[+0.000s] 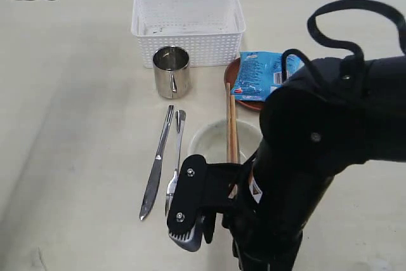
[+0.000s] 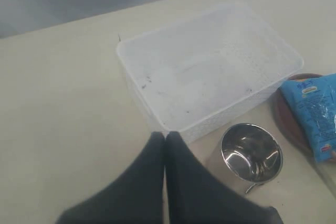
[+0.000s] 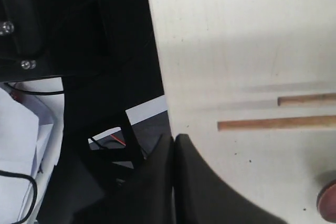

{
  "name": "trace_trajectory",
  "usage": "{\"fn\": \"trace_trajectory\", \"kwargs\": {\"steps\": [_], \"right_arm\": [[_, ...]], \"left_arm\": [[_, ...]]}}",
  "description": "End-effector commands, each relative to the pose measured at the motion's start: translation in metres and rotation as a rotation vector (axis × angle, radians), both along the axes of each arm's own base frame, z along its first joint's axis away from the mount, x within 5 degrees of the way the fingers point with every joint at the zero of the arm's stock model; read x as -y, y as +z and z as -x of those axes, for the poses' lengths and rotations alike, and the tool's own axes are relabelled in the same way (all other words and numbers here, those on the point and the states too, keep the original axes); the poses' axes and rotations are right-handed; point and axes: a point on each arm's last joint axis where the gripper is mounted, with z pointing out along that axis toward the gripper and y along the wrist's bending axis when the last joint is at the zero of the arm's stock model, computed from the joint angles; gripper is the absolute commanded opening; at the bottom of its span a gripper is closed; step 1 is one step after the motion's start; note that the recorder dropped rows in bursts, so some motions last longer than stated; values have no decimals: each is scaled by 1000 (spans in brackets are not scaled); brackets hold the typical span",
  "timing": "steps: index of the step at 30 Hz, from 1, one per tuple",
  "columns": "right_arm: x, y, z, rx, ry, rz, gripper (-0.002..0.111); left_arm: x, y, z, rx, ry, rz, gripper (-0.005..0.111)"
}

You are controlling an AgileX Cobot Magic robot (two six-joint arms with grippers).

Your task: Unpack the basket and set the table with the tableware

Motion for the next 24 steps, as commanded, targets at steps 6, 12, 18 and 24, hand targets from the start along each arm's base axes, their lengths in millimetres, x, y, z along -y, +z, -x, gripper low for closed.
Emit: {"fn": "trace_trajectory", "kwargs": {"steps": [6,12,18,24], "right_arm": [[-8,-14,-7,50,40,-12,-1],[-9,-20,-14,116,71,0,-1],[-11,-19,-18,155,71,-29,-1],[-13,-19,-22,199,90,-43,-1]], "left_arm": [[1,2,2,12,-6,-11,0],[1,1,2,8,-7,-11,0],[0,0,3,10,-5,-15,0],[0,0,3,10,-5,-15,0]]}}
